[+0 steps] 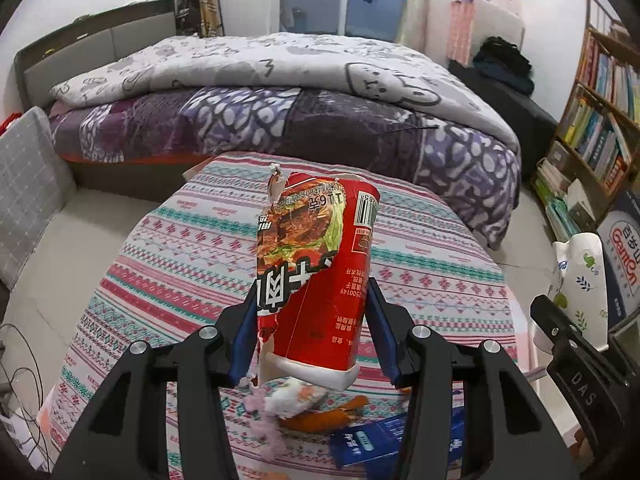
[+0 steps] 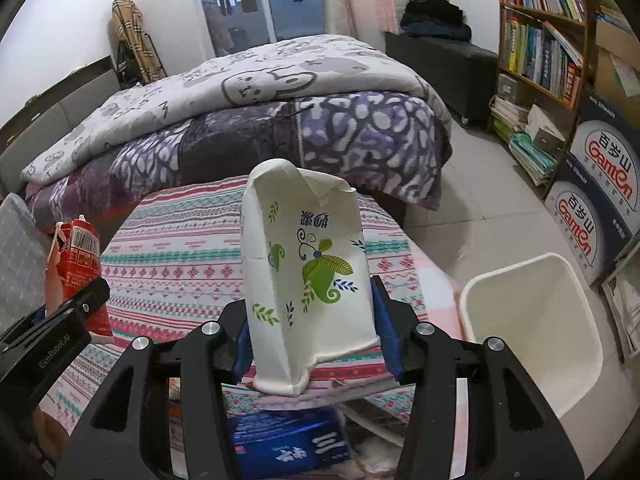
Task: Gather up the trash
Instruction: 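Carry both cups over the white bin and open both tools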
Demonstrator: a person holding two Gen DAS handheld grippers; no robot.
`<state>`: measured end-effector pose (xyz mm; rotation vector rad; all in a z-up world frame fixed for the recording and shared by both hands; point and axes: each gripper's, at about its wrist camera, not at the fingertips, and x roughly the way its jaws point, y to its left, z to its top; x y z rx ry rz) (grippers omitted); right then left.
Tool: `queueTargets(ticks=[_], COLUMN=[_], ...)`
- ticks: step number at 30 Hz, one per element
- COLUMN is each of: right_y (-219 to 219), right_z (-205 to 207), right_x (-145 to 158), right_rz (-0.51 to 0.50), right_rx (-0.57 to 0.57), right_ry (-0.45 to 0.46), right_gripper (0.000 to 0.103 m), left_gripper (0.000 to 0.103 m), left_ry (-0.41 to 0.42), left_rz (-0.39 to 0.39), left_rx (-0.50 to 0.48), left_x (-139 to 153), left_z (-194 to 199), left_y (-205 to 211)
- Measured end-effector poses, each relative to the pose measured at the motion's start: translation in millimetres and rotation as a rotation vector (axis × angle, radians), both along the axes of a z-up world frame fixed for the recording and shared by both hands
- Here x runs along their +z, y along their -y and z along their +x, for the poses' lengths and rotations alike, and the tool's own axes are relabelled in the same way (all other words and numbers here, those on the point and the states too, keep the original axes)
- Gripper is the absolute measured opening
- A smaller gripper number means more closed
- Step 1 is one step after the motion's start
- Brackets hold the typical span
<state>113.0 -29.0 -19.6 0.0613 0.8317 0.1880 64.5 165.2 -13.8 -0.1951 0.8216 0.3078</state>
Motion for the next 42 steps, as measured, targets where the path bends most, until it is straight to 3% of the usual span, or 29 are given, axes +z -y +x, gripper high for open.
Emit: queueTargets(ticks=[22, 32, 42], right_y=[137, 203, 269], right_z=[0, -9, -22], right_x=[7, 11, 16], right_rz=[0.019, 0.006, 0.060], right_rx=[-0.250, -0.400, -0.516], right_ry=[-0.046, -0.052, -0.051], right_gripper=[0.050, 0.074, 0.082], left_gripper=[0.049, 0.049, 0.049], left_ry=[0.056, 0.056, 0.031], left_rz=[0.038, 0.034, 0.047], left_rx=[-0.224, -0.347, -0.469], left_x=[15, 10, -2], left_z=[12, 13, 12], left_y=[127, 193, 261])
